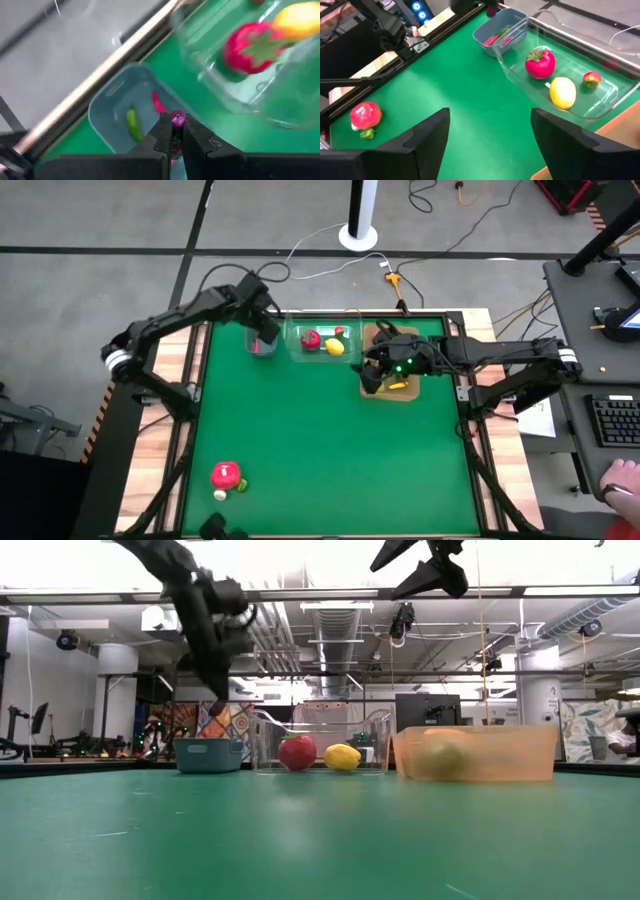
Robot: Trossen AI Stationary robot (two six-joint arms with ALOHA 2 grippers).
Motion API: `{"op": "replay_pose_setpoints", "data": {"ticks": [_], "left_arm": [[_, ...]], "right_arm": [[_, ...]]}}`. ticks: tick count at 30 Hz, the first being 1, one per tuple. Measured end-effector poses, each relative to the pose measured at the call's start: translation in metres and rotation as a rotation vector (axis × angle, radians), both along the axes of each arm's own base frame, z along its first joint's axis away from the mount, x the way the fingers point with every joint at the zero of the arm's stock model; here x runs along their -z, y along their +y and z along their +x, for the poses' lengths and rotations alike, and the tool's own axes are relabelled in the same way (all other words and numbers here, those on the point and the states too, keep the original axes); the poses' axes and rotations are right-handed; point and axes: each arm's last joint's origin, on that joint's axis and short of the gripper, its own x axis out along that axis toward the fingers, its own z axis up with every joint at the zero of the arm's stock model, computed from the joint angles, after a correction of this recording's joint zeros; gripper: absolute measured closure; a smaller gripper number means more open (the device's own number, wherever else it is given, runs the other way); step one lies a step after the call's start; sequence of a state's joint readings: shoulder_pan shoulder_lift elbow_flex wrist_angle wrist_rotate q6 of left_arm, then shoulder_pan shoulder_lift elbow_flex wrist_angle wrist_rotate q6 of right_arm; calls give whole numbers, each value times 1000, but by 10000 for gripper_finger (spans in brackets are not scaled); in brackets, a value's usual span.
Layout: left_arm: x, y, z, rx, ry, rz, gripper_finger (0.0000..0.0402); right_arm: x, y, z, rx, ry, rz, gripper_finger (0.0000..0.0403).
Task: Sort produce into baskets
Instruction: Put the eggplant into the blue bin, then put the orange tomato into the transparent bin
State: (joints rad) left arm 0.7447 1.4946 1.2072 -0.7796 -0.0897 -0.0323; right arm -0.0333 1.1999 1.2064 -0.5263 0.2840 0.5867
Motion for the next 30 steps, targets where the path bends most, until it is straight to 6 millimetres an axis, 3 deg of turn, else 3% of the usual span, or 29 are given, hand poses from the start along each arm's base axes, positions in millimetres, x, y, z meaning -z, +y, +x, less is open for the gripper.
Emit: {"op": "replay_pose_setpoints", "data": {"ticks": [4,9,16,22,26,30], "left_arm": [[27,19,-3,-58,45,-127,394],[48,20,2,-92,108,-232,364],[47,12,-1,-114,150,-277,312],[6,-16,-11,-113,148,-300,286],[-41,-61,-15,-138,48,-283,281],[-75,-120,-18,-174,-161,-306,281]], "right_arm": [[0,-5,0,9,3,-7,127],[0,-13,0,-10,5,9,127],[0,-25,-1,-36,23,-50,125],[-1,-40,-3,-62,26,-83,131],[-3,-52,-5,-69,5,-81,137],[-3,-64,-6,-73,22,-137,142]]}}
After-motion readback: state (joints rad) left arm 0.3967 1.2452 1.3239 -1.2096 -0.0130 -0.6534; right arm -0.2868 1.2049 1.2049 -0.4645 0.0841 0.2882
